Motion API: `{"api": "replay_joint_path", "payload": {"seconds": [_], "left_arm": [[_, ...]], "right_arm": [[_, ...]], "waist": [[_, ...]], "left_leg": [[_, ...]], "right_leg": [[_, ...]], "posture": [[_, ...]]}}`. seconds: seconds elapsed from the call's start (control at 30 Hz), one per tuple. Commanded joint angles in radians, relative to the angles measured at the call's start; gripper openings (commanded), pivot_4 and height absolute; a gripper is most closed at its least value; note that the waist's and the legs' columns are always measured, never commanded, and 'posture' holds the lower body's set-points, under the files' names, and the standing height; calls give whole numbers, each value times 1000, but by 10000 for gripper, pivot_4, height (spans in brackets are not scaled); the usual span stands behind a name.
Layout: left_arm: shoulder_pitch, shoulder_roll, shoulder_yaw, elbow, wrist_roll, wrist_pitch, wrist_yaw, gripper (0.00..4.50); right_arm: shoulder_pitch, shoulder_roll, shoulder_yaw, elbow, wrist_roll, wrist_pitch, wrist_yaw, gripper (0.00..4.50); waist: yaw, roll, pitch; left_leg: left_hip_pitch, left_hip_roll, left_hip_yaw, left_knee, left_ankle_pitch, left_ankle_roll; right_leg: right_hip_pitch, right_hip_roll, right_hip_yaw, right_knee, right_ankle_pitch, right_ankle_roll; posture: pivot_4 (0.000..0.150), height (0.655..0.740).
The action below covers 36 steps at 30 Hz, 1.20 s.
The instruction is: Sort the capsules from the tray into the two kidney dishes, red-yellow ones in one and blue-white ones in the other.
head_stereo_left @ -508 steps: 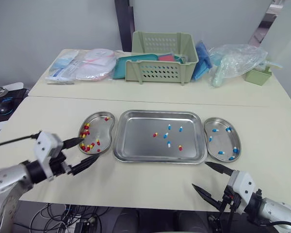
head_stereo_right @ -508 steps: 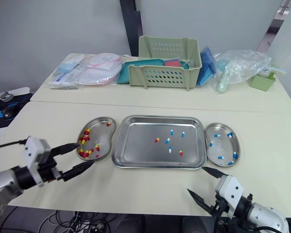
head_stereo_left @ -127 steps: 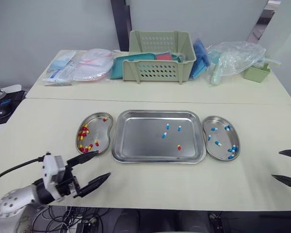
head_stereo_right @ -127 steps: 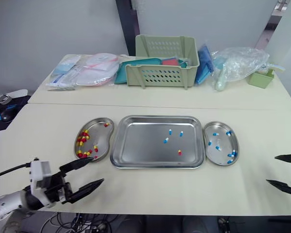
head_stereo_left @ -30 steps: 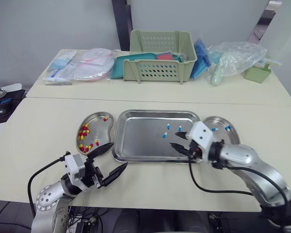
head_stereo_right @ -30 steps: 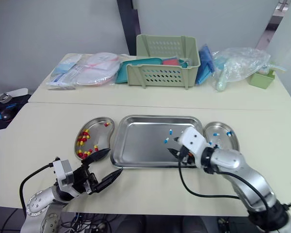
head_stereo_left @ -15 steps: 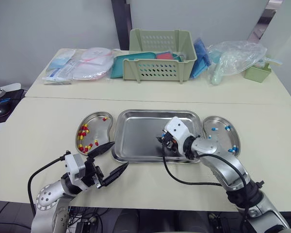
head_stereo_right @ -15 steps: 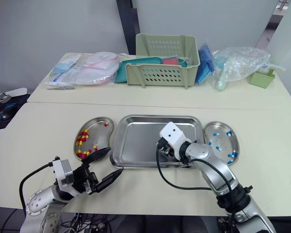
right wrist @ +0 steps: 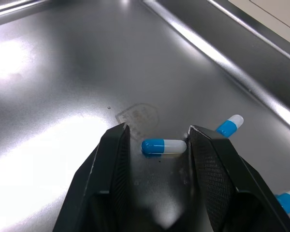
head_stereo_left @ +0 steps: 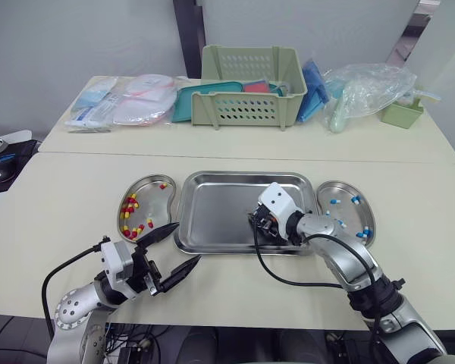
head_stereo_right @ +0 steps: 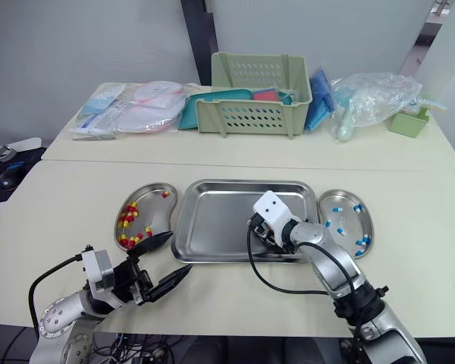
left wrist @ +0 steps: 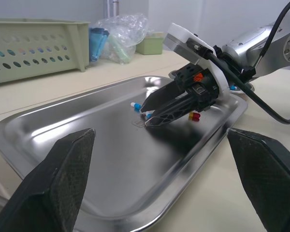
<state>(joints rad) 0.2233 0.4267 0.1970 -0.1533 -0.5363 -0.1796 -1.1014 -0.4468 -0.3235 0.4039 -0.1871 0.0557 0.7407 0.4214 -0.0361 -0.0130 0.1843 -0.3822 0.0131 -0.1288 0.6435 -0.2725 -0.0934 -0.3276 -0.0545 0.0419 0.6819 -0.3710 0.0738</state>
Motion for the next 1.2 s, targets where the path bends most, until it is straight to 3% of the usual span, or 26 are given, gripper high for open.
{"api": "replay_joint_path", "payload": {"seconds": [0.03,0.17,0.2,0.37,0.6,0.93,1.07,1.2], "left_arm": [[3,12,-6,-41,-14,-1,2,45000],[2,14,-6,-42,-13,-1,2,45000],[2,14,-6,-42,-13,-1,2,45000],[4,16,-4,-41,-14,-1,1,45000],[1,21,-3,-39,-18,-3,-5,45000],[-17,68,-32,-43,-39,-17,-108,45000],[-44,73,-50,-49,-55,-6,-138,45000],[-59,79,-64,-40,-62,-3,-163,45000]], "right_arm": [[-4,10,-14,9,-19,-16,-3,21660],[10,23,-27,20,-18,3,-9,21660],[15,21,-30,19,-17,2,-7,17516],[28,10,-26,10,-19,-24,6,9114],[28,18,-38,-43,-10,-69,21,8946],[110,-99,-147,-356,81,32,103,8941],[237,-179,-321,-509,150,70,130,8940],[363,-229,-486,-535,196,17,156,8939]], "waist": [[0,0,0],[-2,0,0],[-3,0,0],[-3,0,0],[-3,0,0],[3,0,0],[9,0,0],[5,0,0]], "left_leg": [[0,0,0,0,0,0],[0,0,0,0,0,0],[0,0,0,0,0,0],[0,0,0,0,0,0],[0,0,0,0,0,0],[-4,0,0,0,0,0],[-5,0,0,0,0,0],[-9,0,0,1,0,0]], "right_leg": [[0,0,0,0,0,0],[0,0,0,0,0,0],[0,0,0,0,0,0],[0,0,0,0,0,0],[0,0,0,0,0,0],[-3,0,0,0,0,0],[-4,0,-1,0,0,0],[-6,0,-1,0,0,0]], "posture": [[1500,7400],[1500,7400],[1500,7400],[1500,7400],[1500,7400],[1500,7400],[1500,7400],[1500,7400]]}}
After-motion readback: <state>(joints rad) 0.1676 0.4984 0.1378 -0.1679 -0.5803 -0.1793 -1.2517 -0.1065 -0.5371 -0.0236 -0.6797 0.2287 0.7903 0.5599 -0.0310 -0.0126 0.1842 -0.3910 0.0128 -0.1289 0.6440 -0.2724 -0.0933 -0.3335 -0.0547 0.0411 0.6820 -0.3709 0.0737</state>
